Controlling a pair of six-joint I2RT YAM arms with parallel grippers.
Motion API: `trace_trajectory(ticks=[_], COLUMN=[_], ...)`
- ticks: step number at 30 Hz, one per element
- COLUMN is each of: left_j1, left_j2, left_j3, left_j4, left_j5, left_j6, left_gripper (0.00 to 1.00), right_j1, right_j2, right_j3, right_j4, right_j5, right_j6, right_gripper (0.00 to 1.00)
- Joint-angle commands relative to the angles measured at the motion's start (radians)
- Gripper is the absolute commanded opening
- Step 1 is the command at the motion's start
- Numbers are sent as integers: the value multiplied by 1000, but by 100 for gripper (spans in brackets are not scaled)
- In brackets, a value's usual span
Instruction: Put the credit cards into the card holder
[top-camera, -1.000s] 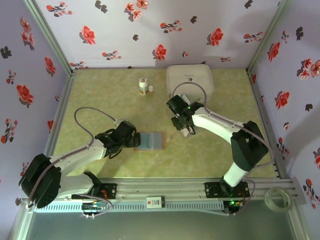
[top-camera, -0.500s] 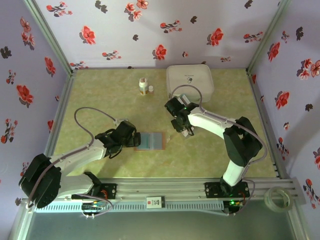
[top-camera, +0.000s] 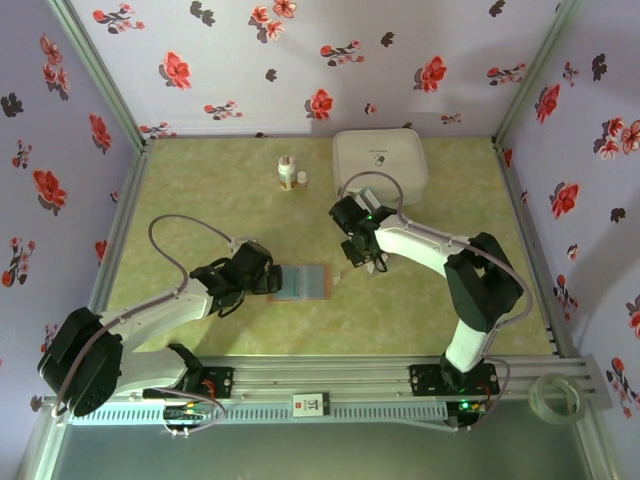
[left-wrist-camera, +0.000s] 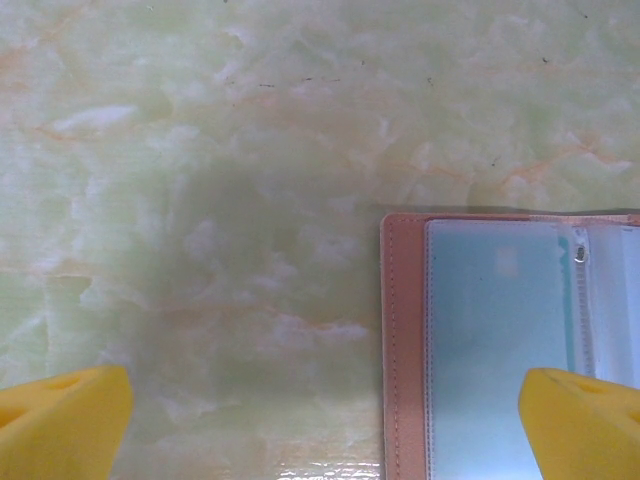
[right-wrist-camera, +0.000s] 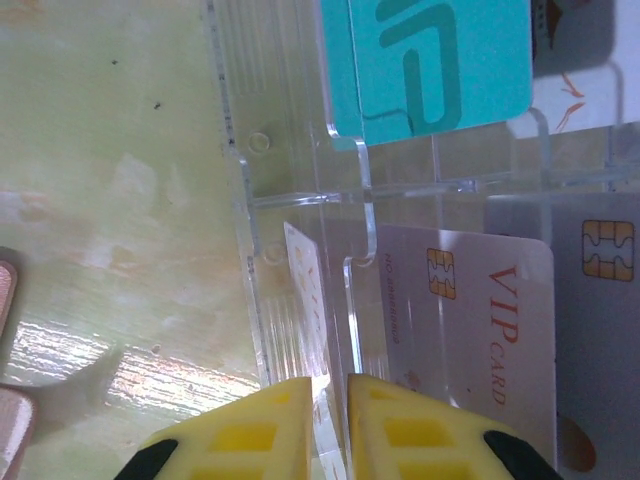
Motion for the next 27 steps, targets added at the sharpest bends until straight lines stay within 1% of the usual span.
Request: trace_trajectory(ticks=[1, 8, 13, 21, 27], left_j1=[2, 1, 1, 0, 0], left_j2=[7, 0, -10, -23, -19], left_j3=[-8, -9, -14, -13, 7], left_j4=[16, 14, 12, 6, -4], left_j5=[-2, -3, -4, -3, -3], left_j6=[-1, -2, -2, 4, 11], left_gripper=[100, 100, 100, 100, 100], right_j1=[-1, -1, -1, -1, -1], right_j2=[-5, -1, 1, -10, -67], right_j3=[-14, -16, -11, 29, 55], right_j4=[-1, 6, 7, -28, -55], right_j5=[-6, -27, -56, -83, -89], right_j6=[-6, -27, -51, -81, -85], right_gripper=[14, 7, 0, 0, 0])
